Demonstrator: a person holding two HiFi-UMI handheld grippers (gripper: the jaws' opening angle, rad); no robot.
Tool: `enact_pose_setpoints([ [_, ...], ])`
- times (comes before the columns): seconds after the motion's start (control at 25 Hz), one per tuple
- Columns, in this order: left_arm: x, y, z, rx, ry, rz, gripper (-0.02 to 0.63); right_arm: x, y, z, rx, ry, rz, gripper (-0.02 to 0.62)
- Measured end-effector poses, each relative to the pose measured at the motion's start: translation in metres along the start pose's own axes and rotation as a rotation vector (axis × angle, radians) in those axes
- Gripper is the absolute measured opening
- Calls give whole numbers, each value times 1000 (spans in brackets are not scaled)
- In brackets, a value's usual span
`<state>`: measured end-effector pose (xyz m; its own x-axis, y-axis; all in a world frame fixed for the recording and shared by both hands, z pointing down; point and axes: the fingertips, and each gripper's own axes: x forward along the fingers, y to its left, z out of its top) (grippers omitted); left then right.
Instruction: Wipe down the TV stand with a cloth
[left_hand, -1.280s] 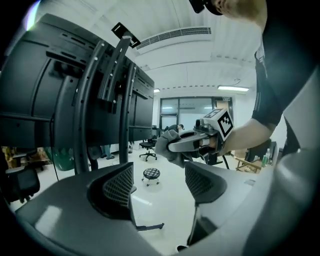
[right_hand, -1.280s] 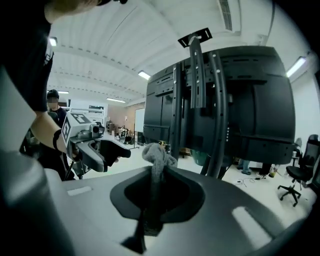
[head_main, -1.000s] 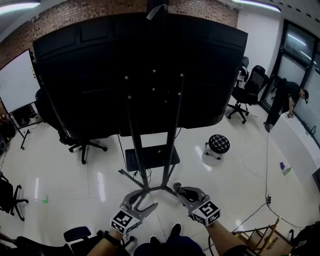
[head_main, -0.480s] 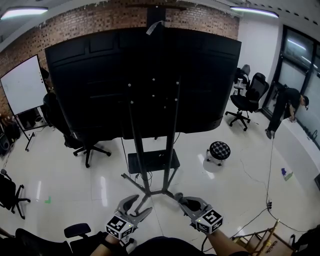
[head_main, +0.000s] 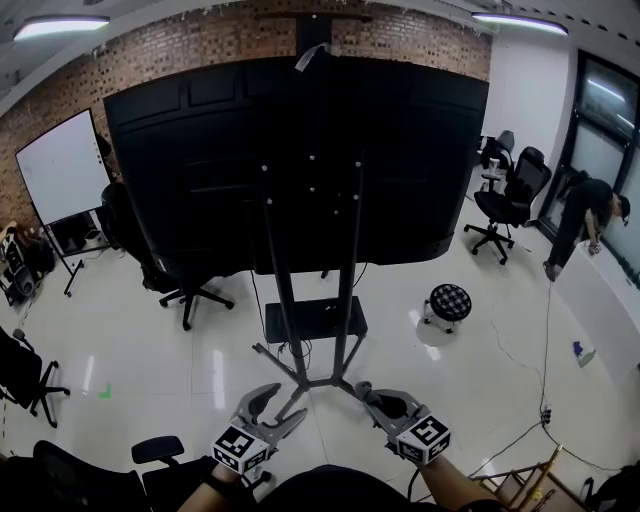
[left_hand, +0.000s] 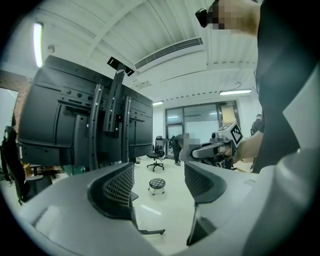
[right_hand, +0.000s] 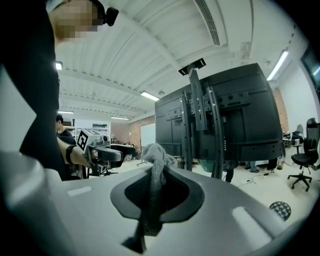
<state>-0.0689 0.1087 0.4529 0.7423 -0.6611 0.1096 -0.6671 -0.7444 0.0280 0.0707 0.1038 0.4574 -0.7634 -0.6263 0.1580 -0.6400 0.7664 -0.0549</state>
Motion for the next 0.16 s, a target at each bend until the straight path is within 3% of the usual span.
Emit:
enact_pose_setpoints([
  [0.16, 3, -5, -1, -3, 3, 2, 341, -3, -1, -3, 3, -2, 7, 23],
])
